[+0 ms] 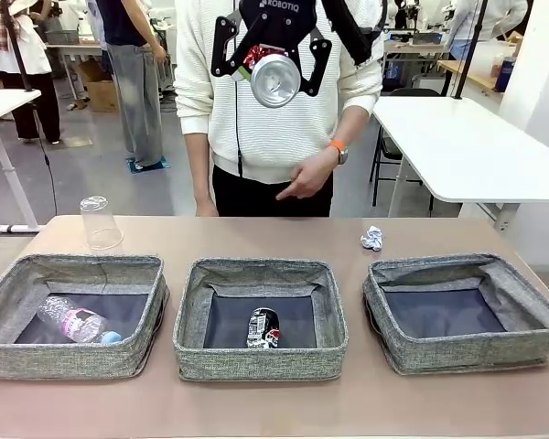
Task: Sort the waste into the appropriate baskets.
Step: Place the picked waste into the Fabric basket indicated by the person.
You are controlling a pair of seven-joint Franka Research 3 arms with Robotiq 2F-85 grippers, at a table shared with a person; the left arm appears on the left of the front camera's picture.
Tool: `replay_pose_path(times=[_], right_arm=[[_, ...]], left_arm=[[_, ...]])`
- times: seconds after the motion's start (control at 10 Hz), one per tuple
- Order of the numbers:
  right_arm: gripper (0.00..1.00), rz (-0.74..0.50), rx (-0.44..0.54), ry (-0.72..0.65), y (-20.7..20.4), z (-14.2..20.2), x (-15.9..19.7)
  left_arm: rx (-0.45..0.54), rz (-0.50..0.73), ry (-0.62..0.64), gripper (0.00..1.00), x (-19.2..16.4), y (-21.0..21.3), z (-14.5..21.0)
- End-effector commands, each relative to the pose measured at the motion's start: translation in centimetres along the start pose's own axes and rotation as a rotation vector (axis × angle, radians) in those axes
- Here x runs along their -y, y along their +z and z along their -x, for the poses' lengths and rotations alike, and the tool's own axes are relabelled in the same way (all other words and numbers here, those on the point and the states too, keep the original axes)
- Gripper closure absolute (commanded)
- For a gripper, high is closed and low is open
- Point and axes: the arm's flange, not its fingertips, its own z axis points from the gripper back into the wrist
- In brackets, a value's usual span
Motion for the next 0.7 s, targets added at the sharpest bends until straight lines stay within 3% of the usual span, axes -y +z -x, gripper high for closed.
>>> replay_pose_path(times=[0.0, 0.6], right_arm=[[1.00, -0.018, 0.003, -0.002, 0.20, 0.37, 0.08], [1.00, -0.018, 0.003, -0.002, 0.20, 0.37, 0.08]], left_arm=[[-0.001, 0.007, -0.011, 0.00, -0.07, 0.21, -0.03], [-0.001, 0.007, -0.011, 0.00, -0.07, 0.21, -0.03]])
